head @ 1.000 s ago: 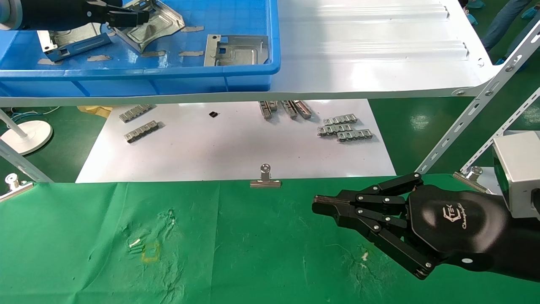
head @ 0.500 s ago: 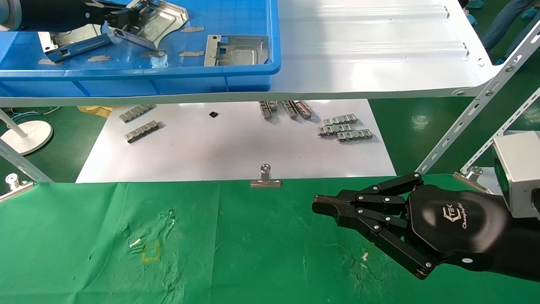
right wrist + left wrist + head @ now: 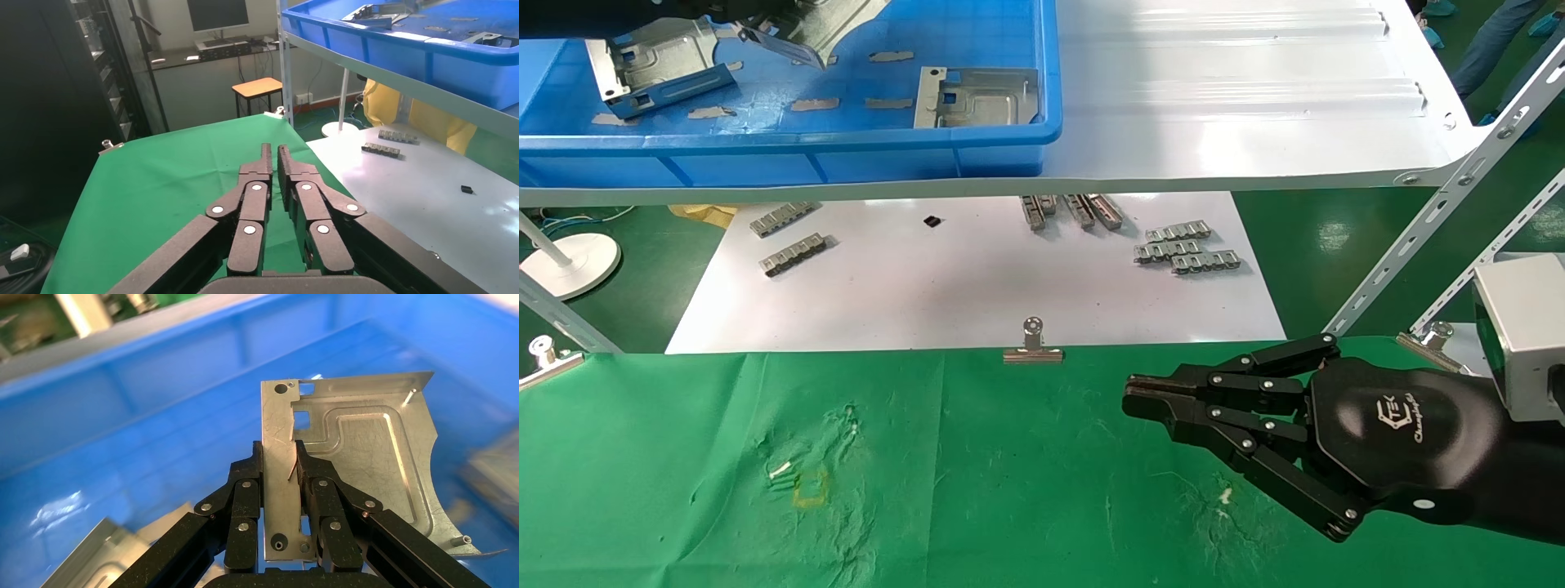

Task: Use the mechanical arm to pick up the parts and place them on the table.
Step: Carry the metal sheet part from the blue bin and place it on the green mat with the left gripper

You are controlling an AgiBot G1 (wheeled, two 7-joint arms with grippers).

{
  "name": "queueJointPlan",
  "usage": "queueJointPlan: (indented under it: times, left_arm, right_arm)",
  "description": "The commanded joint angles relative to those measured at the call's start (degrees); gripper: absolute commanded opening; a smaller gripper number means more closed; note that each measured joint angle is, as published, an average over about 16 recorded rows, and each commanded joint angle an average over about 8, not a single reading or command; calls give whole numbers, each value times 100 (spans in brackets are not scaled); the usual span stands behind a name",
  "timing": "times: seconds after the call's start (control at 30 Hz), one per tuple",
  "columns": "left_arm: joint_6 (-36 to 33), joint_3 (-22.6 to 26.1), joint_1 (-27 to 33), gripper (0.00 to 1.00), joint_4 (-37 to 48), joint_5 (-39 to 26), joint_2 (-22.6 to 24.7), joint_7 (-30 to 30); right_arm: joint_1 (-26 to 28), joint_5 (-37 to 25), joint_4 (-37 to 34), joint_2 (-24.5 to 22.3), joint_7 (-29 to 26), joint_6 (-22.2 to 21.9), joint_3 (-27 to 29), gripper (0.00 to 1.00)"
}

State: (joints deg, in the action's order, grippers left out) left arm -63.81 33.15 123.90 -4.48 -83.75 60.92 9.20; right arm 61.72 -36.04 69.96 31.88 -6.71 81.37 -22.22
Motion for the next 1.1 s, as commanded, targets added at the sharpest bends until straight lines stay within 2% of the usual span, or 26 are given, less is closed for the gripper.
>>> queueJointPlan:
  times: [0.03,0.3,0.47,0.63,0.8,0.93,1.1]
  left_arm:
    - [-348,-95,-10,0,-109,143,-142,-198]
    - [-2010,-486,-463,0,-672,816,-754,-1763]
    - [-2695,-580,-913,0,-1029,1210,-1061,-2469]
    - [-2842,-384,-1761,0,-2167,1987,-1606,-2888]
    - [-2740,-84,-2787,0,-3266,2707,-2252,-3802]
    - [-2649,136,-3198,0,-3155,2672,-2367,-4539]
    - [-2634,459,-3318,0,-2561,2275,-2273,-5188]
  right_arm:
    - [0,0,0,0,0,0,0,100]
    - [0,0,0,0,0,0,0,100]
    - [0,0,0,0,0,0,0,100]
    - [0,0,0,0,0,0,0,100]
    - [0,0,0,0,0,0,0,100]
    - [0,0,0,0,0,0,0,100]
    - [0,0,0,0,0,0,0,100]
